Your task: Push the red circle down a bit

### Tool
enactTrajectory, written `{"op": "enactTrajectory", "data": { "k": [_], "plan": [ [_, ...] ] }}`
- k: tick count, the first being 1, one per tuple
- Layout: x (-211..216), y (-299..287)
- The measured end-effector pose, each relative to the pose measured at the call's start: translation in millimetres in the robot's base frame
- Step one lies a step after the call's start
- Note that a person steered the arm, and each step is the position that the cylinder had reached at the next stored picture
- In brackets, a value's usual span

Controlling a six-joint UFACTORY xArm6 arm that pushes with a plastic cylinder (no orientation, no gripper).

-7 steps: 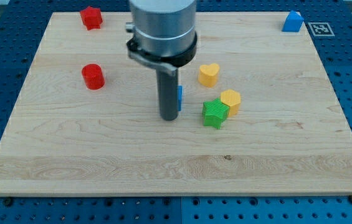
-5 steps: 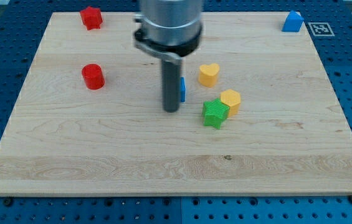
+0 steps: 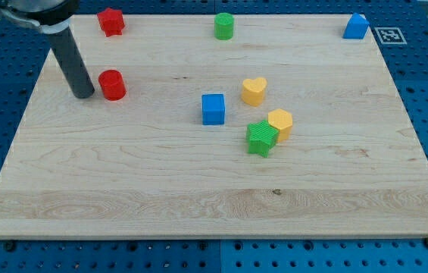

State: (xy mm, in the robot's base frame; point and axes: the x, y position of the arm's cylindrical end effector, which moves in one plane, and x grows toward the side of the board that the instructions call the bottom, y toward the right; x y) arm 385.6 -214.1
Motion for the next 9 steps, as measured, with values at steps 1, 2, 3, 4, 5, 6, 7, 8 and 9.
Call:
{"op": "enactTrajectory", "data": {
  "k": [1, 2, 3, 4, 5, 6, 7, 8, 9],
  "plan": [
    [-30, -1],
    [-30, 8],
    [-30, 8],
    [-27, 5],
    [-17, -1],
    [-17, -2],
    [-17, 1],
    [-16, 12],
    [-9, 21]
  ]
}}
